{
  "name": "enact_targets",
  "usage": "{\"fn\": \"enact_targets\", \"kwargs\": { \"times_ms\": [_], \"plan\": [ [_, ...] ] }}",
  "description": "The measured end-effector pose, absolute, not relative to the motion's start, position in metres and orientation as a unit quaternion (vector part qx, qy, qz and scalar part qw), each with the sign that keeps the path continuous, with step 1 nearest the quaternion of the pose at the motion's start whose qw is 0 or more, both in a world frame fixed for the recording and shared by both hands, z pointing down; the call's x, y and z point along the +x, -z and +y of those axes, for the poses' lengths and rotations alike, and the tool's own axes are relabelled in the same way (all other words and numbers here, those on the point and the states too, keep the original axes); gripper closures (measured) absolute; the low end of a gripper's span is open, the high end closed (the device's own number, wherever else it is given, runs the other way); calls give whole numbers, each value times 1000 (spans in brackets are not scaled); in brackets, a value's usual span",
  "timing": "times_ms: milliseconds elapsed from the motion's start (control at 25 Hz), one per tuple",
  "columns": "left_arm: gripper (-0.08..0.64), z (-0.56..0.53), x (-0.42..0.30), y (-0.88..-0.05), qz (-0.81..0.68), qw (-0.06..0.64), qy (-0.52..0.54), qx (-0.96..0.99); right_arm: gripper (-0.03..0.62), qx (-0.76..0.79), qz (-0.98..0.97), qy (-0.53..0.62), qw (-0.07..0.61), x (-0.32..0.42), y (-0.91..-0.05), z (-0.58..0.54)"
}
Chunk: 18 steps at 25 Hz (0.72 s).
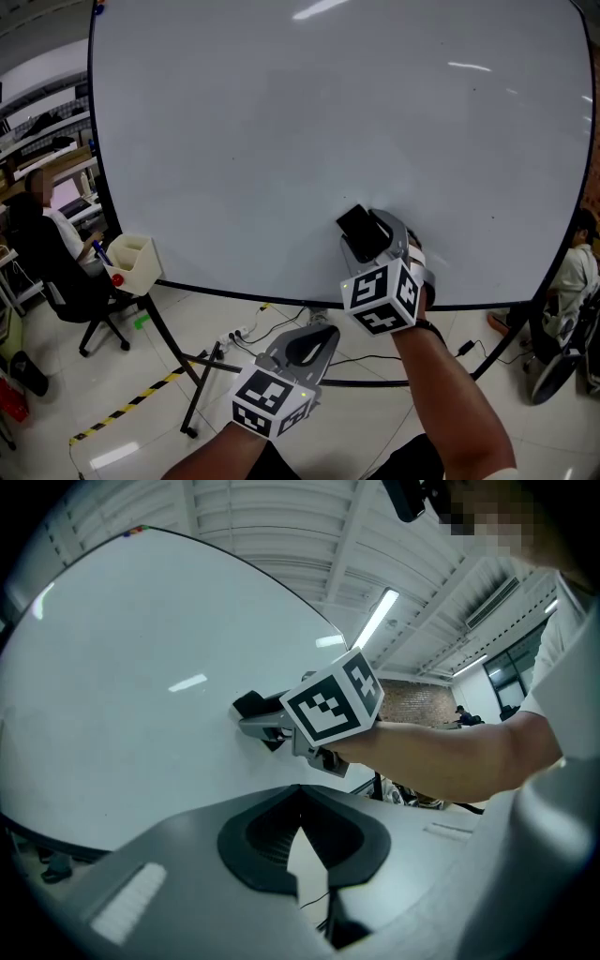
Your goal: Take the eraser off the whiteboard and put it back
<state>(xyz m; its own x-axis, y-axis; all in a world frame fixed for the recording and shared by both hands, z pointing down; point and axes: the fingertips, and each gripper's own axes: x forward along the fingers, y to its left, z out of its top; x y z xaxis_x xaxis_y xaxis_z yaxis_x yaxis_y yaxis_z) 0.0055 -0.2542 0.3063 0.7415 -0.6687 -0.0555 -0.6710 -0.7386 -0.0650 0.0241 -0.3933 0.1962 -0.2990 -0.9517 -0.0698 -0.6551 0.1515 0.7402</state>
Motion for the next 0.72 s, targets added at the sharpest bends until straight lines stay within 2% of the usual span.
{"fn": "enact_targets", "kwargs": {
  "times_ms": [400,520,560,720],
  "plan": [
    [543,-257,-1,-307,364,40,-8,-930,351,536,-755,343,158,41,-204,-331],
    [543,-258,-3,-309,366,39,-7,-930,556,530,-763,342,139,48,-213,-312],
    [543,-258,-3,-309,367,39,-7,-930,591,525,-769,336,138,48,-218,-309],
    [543,-255,0,-308,365,41,-7,-930,591,512,-795,295,138,53,-242,-304]
  ]
}}
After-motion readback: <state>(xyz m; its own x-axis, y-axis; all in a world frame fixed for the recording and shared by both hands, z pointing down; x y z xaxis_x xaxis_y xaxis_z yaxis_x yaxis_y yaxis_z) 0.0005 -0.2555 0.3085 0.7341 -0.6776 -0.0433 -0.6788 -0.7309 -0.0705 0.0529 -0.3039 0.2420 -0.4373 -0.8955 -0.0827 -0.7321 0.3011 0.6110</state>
